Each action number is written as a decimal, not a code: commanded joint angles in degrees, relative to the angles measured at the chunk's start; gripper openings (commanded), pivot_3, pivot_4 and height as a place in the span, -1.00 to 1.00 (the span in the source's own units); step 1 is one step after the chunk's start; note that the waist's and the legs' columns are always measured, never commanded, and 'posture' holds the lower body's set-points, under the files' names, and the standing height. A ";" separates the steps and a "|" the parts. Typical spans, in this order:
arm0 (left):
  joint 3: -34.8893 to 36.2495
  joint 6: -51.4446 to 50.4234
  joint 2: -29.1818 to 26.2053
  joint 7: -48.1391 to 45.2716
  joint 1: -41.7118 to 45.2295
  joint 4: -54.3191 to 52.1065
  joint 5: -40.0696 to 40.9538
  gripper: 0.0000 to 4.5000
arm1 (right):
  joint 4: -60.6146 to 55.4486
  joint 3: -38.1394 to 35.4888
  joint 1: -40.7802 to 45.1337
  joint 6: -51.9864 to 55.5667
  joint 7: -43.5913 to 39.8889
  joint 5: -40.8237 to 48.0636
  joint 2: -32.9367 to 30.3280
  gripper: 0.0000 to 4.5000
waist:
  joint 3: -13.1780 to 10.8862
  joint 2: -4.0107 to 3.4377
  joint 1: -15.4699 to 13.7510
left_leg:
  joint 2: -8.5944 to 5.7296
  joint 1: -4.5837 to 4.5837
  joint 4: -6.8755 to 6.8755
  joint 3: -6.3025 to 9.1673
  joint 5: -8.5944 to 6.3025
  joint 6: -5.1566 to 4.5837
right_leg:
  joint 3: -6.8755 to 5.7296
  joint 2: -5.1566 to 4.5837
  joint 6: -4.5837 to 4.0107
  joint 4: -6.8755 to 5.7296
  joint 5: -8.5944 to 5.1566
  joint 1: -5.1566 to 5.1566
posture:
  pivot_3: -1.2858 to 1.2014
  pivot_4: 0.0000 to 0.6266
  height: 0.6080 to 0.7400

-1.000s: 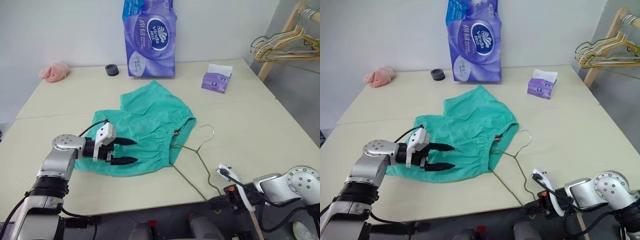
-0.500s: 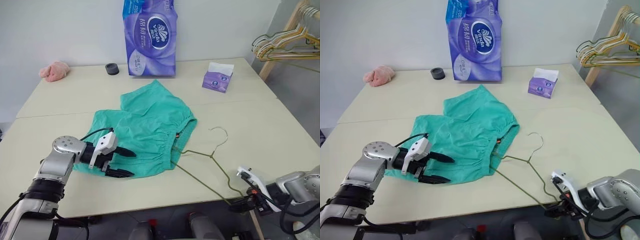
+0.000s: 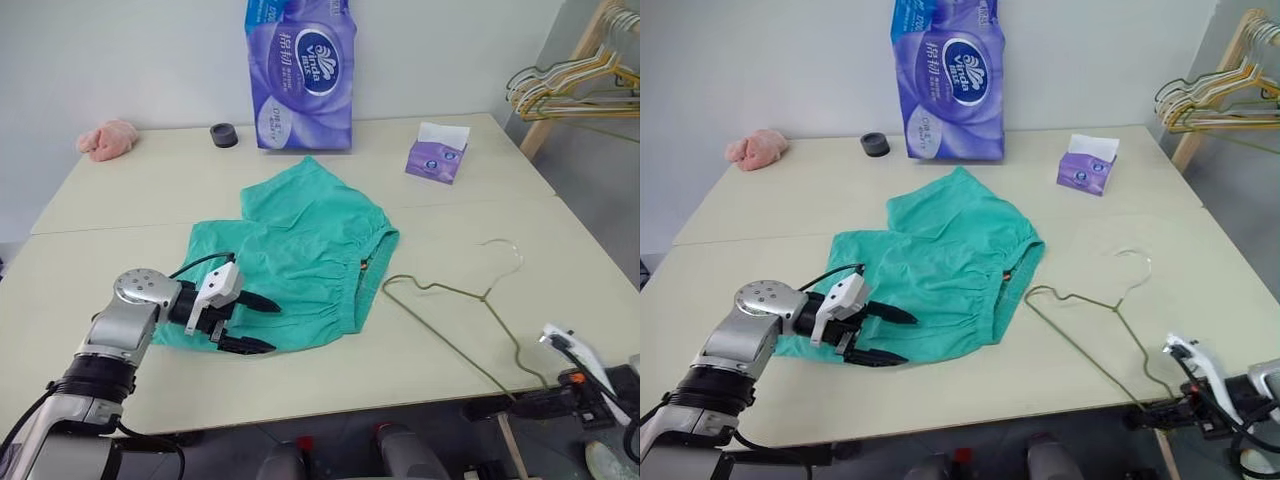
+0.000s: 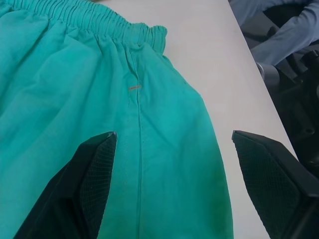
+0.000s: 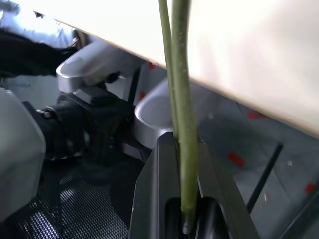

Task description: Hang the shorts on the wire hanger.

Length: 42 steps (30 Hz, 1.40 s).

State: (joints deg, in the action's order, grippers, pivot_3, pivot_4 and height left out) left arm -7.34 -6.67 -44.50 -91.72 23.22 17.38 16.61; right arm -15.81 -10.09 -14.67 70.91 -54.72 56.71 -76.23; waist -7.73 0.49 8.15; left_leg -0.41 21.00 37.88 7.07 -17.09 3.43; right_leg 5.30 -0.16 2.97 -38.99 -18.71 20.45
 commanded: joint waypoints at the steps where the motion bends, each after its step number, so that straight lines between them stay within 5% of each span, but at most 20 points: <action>1: 0.71 1.51 0.51 0.13 0.53 0.00 0.42 0.74 | -0.92 -4.49 -1.23 0.22 -0.10 -1.16 1.09 -1.00 | 0.00 0.00 0.12 | 0.00 -0.02 0.00 -0.04 0.00 0.00 | 0.03 0.00 0.02 -0.01 -0.01 -0.01 | -0.16 -0.66 1.00; 13: -1.42 13.45 0.95 -0.65 3.85 5.88 -2.46 0.74 | -7.86 -5.38 7.69 3.66 6.73 0.06 9.87 -1.00 | -0.08 0.13 1.34 | 0.02 -0.06 0.05 -0.30 0.00 0.00 | 0.22 0.02 0.07 0.00 0.04 -0.02 | -0.16 -0.69 1.00; 18: -2.41 17.88 0.89 -0.78 4.18 8.20 -2.29 0.99 | -9.95 -5.44 9.27 4.12 9.97 0.14 13.57 -1.00 | -0.08 0.13 1.40 | 0.01 -0.01 0.02 -0.24 0.00 0.00 | 0.22 0.00 0.06 0.00 0.04 0.03 | -0.17 -0.69 1.00; 28: -13.24 23.74 -15.41 -0.78 -2.42 -2.76 7.32 0.99 | -9.27 -5.79 9.30 2.79 9.75 -2.71 13.50 -1.00 | -0.09 0.09 1.69 | 0.05 -0.05 0.00 -0.02 0.00 -0.01 | 0.24 -0.01 0.05 -0.06 0.04 0.05 | -0.17 -0.71 1.00; 42: -9.55 28.79 -2.80 4.59 0.28 10.68 -5.50 0.99 | -16.54 2.81 9.89 -7.58 7.37 -12.38 11.09 -1.00 | -0.05 0.01 1.49 | 0.02 -0.07 0.07 -0.31 0.00 -0.02 | 0.24 0.00 0.07 -0.05 0.05 0.00 | -0.17 -0.69 1.00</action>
State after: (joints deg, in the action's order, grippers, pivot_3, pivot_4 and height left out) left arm -17.43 21.79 -48.18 -89.35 23.21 26.68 13.61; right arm -30.43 -7.46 -5.56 64.92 -46.32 45.03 -64.79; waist -7.78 0.50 9.63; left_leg -0.41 20.92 37.98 6.76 -17.10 3.42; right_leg 5.54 -0.17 3.07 -39.05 -18.65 20.42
